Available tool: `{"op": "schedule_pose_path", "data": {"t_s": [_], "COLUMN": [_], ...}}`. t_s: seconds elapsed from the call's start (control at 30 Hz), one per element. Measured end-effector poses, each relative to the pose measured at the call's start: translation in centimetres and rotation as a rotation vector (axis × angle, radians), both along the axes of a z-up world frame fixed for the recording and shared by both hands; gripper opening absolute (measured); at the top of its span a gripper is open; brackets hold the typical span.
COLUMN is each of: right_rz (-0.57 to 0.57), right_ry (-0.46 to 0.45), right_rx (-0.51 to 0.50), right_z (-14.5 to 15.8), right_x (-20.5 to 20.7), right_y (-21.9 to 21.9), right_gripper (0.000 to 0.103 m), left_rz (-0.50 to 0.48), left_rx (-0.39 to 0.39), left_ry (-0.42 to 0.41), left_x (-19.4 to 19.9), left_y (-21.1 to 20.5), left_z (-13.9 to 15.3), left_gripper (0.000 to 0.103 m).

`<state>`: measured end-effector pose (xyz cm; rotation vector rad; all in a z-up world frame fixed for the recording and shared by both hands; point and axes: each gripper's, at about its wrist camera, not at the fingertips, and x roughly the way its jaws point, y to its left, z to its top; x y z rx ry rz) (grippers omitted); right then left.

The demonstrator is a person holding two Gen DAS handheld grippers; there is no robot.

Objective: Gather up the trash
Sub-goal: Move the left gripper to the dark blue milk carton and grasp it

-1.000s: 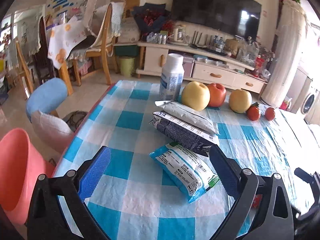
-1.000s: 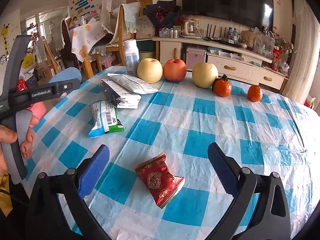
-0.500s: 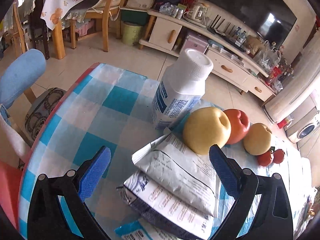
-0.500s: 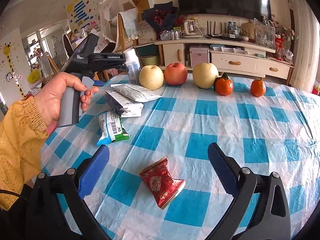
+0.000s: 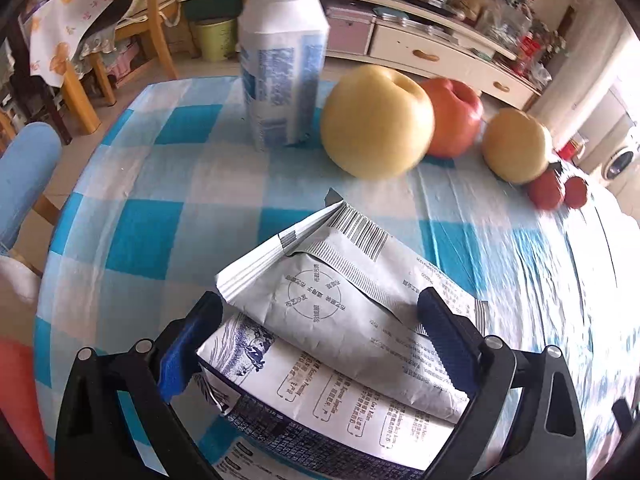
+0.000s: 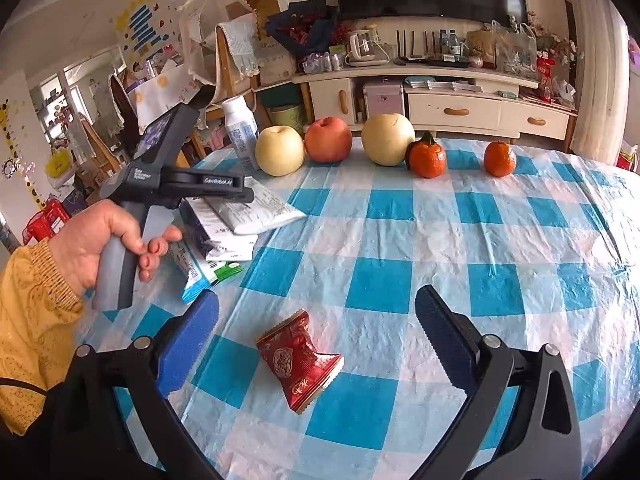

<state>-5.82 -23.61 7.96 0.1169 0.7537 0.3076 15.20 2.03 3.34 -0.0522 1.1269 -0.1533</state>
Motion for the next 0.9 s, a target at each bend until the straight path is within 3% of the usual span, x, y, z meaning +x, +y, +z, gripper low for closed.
{"op": "schedule_pose_path", "data": {"t_s": [0.17, 0.27, 0.33, 0.5, 0.63, 0.77, 0.8, 0.87, 0.9], "right_rz": [-0.002, 0.019, 0.046, 0.09, 0.114, 0.13, 0.13, 0.126, 0.124], "right_ry": [0.016, 0.053, 0.074, 0.141, 0.164, 0.171, 0.17, 0.167, 0.166], "right_rx": [0.001, -0.004, -0.004, 0.004, -0.001, -0.015, -0.021, -0.027, -0.026], "right_z": [-0.1, -0.8, -1.2, -2.5, -3.3, -3.7, -3.8, -3.8, -3.8], "right_x": [0.0, 0.0, -0.1, 0.0, -0.1, -0.1, -0.1, -0.2, -0.1], "right_y": [-0.7, -0.7, -0.5, 0.0, 0.8, 1.3, 1.3, 1.2, 1.1], "right_gripper": [0.099, 0.099, 0.099, 0.099, 0.099, 0.099, 0.099, 0.099, 0.099], "left_rz": [-0.18, -0.224, -0.193, -0.071, 0.025, 0.084, 0.107, 0.133, 0.153], "left_rx": [0.007, 0.056, 0.051, -0.046, -0.207, -0.363, -0.385, -0.422, -0.445], "left_ry": [0.004, -0.058, -0.1, -0.152, -0.147, -0.093, -0.084, -0.069, -0.057], "left_x": [-5.0, -7.7, -9.3, -13.1, -14.9, -15.7, -15.8, -15.9, -15.8], "left_y": [-2.6, -2.9, -1.6, 2.2, 4.2, 3.5, 3.4, 3.1, 3.1], "left_z": [0.6, 1.8, 3.0, 5.0, 5.1, 3.9, 3.6, 3.0, 2.6], "left_gripper": [0.097, 0.097, 0.097, 0.097, 0.097, 0.096, 0.094, 0.064, 0.063]}}
